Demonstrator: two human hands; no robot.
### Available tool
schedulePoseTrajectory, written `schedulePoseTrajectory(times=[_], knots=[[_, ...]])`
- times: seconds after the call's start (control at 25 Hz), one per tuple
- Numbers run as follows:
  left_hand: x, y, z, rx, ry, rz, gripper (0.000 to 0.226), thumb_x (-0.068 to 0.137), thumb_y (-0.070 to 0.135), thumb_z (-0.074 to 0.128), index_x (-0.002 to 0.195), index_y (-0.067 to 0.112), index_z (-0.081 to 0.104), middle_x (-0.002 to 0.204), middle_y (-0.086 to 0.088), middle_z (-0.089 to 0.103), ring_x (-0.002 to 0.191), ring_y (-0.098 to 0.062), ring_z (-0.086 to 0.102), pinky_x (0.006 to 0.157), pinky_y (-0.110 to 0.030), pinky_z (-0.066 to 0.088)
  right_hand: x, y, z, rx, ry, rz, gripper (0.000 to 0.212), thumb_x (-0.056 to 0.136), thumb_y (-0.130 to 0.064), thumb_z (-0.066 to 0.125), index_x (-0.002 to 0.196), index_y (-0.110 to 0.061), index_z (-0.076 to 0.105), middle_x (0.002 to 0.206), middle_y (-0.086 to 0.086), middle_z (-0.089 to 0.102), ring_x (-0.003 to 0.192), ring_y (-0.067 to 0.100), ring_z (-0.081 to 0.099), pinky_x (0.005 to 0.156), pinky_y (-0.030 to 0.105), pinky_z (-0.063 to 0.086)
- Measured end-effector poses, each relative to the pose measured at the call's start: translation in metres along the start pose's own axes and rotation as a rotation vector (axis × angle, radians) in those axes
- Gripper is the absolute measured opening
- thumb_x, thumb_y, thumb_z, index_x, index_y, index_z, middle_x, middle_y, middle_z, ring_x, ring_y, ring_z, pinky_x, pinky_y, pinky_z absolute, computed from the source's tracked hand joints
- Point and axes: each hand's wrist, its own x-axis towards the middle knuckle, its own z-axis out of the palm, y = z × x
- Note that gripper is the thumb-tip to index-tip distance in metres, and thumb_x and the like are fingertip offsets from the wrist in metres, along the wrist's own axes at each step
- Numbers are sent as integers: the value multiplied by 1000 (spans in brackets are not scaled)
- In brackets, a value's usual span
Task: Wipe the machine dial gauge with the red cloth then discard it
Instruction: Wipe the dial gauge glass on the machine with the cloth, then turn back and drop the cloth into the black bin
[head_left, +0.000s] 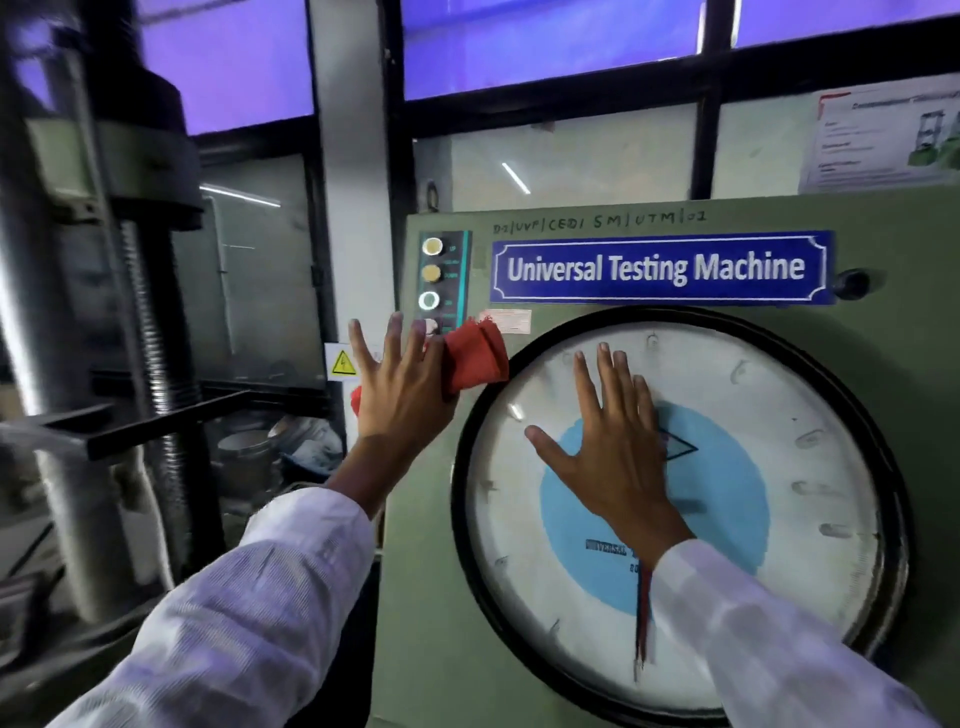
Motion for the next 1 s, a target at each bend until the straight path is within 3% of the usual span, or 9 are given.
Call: schedulePoseTrajectory(times=[0.2,0.36,0.44,0.68,0.8,1.0], knots=[[-85,-83,-55,183,-83,-121,57,80,37,75,127,6,66,143,-18,62,144,-42,50,117,-82,21,-21,-90,7,238,-73,-121,99,91,-74,45,168,-13,28,176,20,22,164,39,21,133,57,20],[-163,-142,-110,317,-177,-254,63,82,48,73,131,8,65,146,-15,60,147,-39,46,122,-79,14,-53,-178,7,409,-119,-206,96,90,-72,48,164,-11,38,171,21,35,159,42,35,129,58,29],[-198,-168,-137,381,-210,-315,64,83,47,68,133,7,63,147,-14,58,148,-39,45,121,-79,12,-69,-218,3,476,-171,-235,97,90,-74,47,166,-14,35,173,19,33,161,38,30,131,54,25],[-308,-249,-228,610,-272,-486,63,77,49,79,121,5,68,139,-18,62,140,-41,53,118,-79,18,-124,-343,-10,656,-300,-410,102,91,-79,36,170,-18,19,178,16,19,167,32,14,135,54,14],[-355,-282,-263,680,-291,-558,55,77,38,76,120,4,68,136,-18,64,138,-41,55,117,-79,22,-153,-401,-12,765,-363,-468,102,91,-77,41,171,-20,14,179,13,14,168,29,9,136,48,6],[-445,-344,-295,753,-354,-665,55,79,39,69,122,4,66,131,-19,65,137,-41,55,117,-77,26,-217,-503,-6,876,-472,-554,100,92,-74,48,171,-20,18,179,14,16,167,30,11,136,51,10]])
